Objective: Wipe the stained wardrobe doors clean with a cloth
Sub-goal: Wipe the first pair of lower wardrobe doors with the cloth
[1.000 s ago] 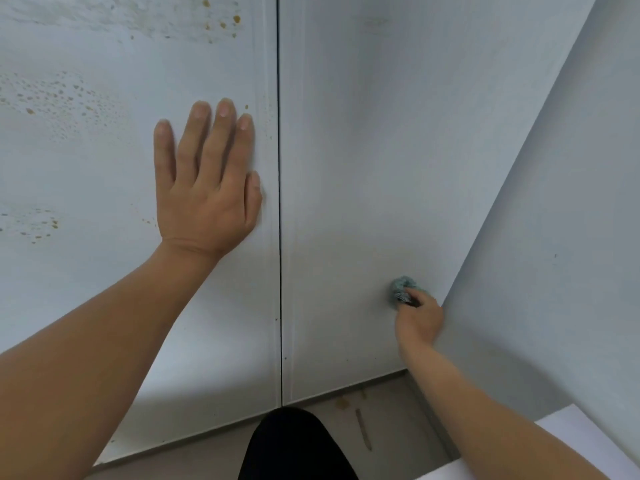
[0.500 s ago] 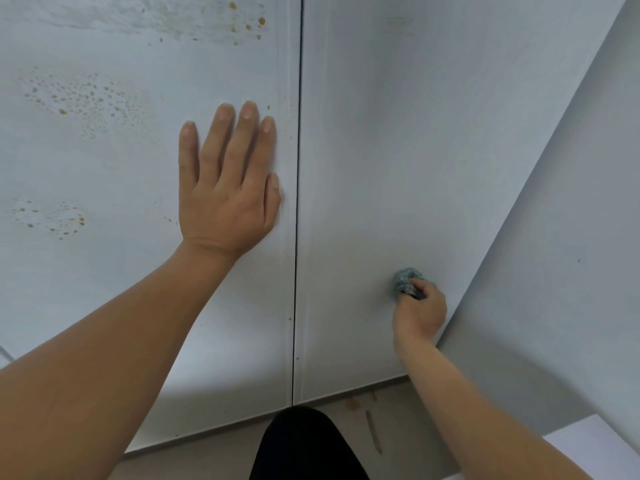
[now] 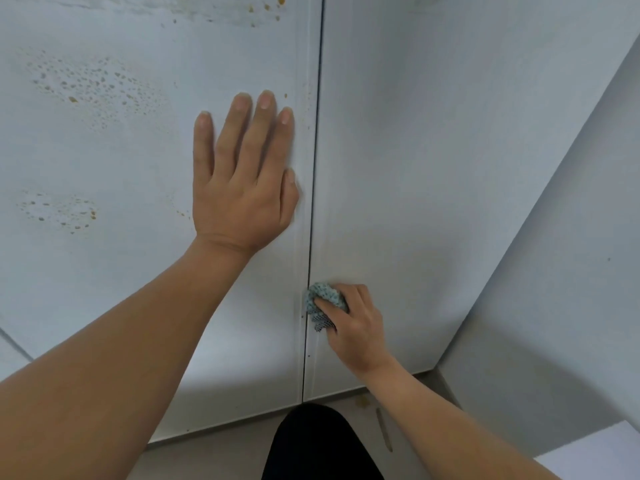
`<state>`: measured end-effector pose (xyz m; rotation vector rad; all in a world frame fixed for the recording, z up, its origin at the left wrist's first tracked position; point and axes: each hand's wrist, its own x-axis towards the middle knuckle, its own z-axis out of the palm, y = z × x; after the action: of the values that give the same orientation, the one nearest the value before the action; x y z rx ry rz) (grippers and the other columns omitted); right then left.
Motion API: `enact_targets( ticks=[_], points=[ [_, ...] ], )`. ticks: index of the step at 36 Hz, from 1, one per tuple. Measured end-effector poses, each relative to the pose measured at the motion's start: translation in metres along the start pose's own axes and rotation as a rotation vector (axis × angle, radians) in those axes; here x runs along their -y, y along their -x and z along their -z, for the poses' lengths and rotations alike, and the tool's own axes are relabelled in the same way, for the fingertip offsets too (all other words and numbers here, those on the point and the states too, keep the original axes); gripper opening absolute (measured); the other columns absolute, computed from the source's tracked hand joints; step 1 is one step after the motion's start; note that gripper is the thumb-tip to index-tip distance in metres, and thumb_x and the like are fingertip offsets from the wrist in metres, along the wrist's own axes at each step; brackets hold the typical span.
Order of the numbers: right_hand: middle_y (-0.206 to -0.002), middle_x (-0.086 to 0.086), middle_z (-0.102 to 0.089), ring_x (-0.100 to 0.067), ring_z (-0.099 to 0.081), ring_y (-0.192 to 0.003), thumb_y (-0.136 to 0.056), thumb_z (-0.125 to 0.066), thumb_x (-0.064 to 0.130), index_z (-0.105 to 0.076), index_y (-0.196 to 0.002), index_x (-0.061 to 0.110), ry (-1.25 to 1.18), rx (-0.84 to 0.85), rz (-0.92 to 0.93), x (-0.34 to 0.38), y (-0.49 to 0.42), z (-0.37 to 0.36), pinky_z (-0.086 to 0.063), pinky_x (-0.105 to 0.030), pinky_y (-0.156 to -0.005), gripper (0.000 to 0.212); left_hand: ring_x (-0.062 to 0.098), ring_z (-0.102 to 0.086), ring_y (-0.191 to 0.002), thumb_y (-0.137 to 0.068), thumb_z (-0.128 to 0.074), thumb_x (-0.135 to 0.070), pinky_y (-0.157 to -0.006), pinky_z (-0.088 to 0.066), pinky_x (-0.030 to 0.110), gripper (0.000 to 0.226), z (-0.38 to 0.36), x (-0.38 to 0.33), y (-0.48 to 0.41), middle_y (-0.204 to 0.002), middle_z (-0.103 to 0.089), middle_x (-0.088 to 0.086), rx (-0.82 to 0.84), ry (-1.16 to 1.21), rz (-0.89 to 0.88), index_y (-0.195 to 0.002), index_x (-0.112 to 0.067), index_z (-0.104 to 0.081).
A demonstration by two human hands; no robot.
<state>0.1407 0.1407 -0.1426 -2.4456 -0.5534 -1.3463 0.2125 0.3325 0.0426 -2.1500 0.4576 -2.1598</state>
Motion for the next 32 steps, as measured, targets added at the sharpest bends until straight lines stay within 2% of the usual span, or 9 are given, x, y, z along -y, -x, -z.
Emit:
enact_targets(
  ticks=[6, 10, 13, 18, 21, 23, 25, 27, 32],
  points=[
    [-0.107, -0.001, -0.064, -0.021, -0.057, -0.101, -0.077, -0.062, 0.016, -0.076, -0.095, 0.024, 0.04, 0.391, 0.067, -0.015, 0.034, -0.007, -0.056, -0.031, -0.051, 0.024, 0.037, -0.045, -0.145, -0.092, -0.058, -0.027, -0.119, -0.033, 0.062, 0.062, 0.0, -0.001, -0.002, -0.155, -0.051, 0.017, -0.009, 0.077, 0.003, -0.15, -0.006, -0.054],
    [-0.109, 0.001, -0.068, -0.019, -0.062, -0.101, -0.071, -0.065, 0.017, -0.078, -0.098, 0.027, -0.065, 0.456, -0.169, -0.014, 0.023, 0.015, -0.056, -0.026, -0.067, 0.032, 0.036, -0.046, -0.146, -0.092, -0.061, -0.029, -0.121, -0.029, 0.061, 0.06, 0.009, 0.001, 0.0, -0.155, -0.051, 0.016, -0.018, 0.177, -0.014, -0.148, -0.007, -0.058],
    [-0.11, 0.003, -0.069, -0.017, -0.063, -0.105, -0.068, -0.074, 0.004, -0.079, -0.101, 0.028, -0.028, 0.448, -0.512, -0.033, 0.026, 0.024, -0.055, -0.029, -0.085, 0.041, 0.035, -0.047, -0.146, -0.093, -0.06, -0.026, -0.122, -0.028, 0.06, 0.053, 0.008, 0.004, 0.012, -0.155, -0.053, 0.013, 0.008, 0.288, -0.053, -0.143, -0.008, -0.063],
    [-0.086, 0.003, -0.067, -0.016, -0.061, -0.079, -0.083, -0.074, -0.002, -0.075, -0.1, 0.022, -0.229, -0.058, -1.282, -0.064, 0.034, 0.055, -0.044, -0.024, -0.069, 0.03, 0.031, -0.046, -0.147, -0.098, -0.056, -0.021, -0.124, -0.026, 0.057, 0.042, 0.01, 0.002, 0.036, -0.155, -0.054, 0.008, 0.067, 0.405, -0.192, -0.137, -0.011, -0.067],
    [-0.106, -0.006, -0.064, -0.016, -0.057, -0.077, -0.094, -0.062, 0.002, -0.063, -0.117, 0.015, -0.448, -0.557, -1.824, -0.11, 0.048, 0.071, -0.043, -0.025, -0.061, 0.027, 0.03, -0.046, -0.147, -0.099, -0.059, -0.022, -0.124, -0.024, 0.056, 0.039, 0.006, 0.001, 0.039, -0.154, -0.055, 0.007, 0.071, 0.437, -0.191, -0.135, -0.013, -0.069],
    [-0.122, -0.009, -0.064, -0.02, -0.064, -0.088, -0.091, -0.059, -0.006, -0.061, -0.123, 0.014, -0.496, -0.773, -1.873, -0.137, 0.051, 0.072, -0.056, -0.029, -0.071, 0.037, 0.03, -0.047, -0.147, -0.099, -0.061, -0.025, -0.124, -0.022, 0.055, 0.036, 0.008, 0.006, 0.04, -0.154, -0.056, 0.006, 0.073, 0.419, -0.178, -0.133, -0.014, -0.071],
    [-0.116, -0.01, -0.066, -0.022, -0.064, -0.09, -0.086, -0.055, -0.009, -0.064, -0.122, 0.012, -0.421, -0.893, -1.806, -0.152, 0.05, 0.075, -0.058, -0.037, -0.086, 0.042, 0.031, -0.048, -0.146, -0.101, -0.062, -0.028, -0.124, -0.02, 0.055, 0.033, 0.007, 0.003, 0.036, -0.153, -0.057, 0.006, 0.084, 0.437, -0.185, -0.129, -0.016, -0.072],
    [-0.106, -0.007, -0.065, -0.023, -0.061, -0.096, -0.089, -0.05, -0.006, -0.064, -0.127, 0.009, -0.424, -0.939, -1.756, -0.155, 0.039, 0.07, -0.053, -0.037, -0.091, 0.044, 0.033, -0.049, -0.145, -0.101, -0.063, -0.029, -0.123, -0.019, 0.055, 0.029, 0.009, 0.003, 0.036, -0.152, -0.057, 0.006, 0.091, 0.431, -0.181, -0.126, -0.018, -0.074],
    [-0.129, -0.011, -0.063, -0.025, -0.061, -0.117, -0.09, -0.046, -0.008, -0.063, -0.134, 0.01, -0.456, -0.979, -1.71, -0.155, 0.022, 0.039, -0.048, -0.037, -0.107, 0.05, 0.033, -0.035, -0.151, -0.1, -0.065, -0.034, -0.124, -0.016, 0.059, 0.034, 0.005, 0.01, 0.04, -0.159, -0.05, 0.006, 0.134, 0.458, -0.251, -0.13, -0.021, -0.072]
  ],
)
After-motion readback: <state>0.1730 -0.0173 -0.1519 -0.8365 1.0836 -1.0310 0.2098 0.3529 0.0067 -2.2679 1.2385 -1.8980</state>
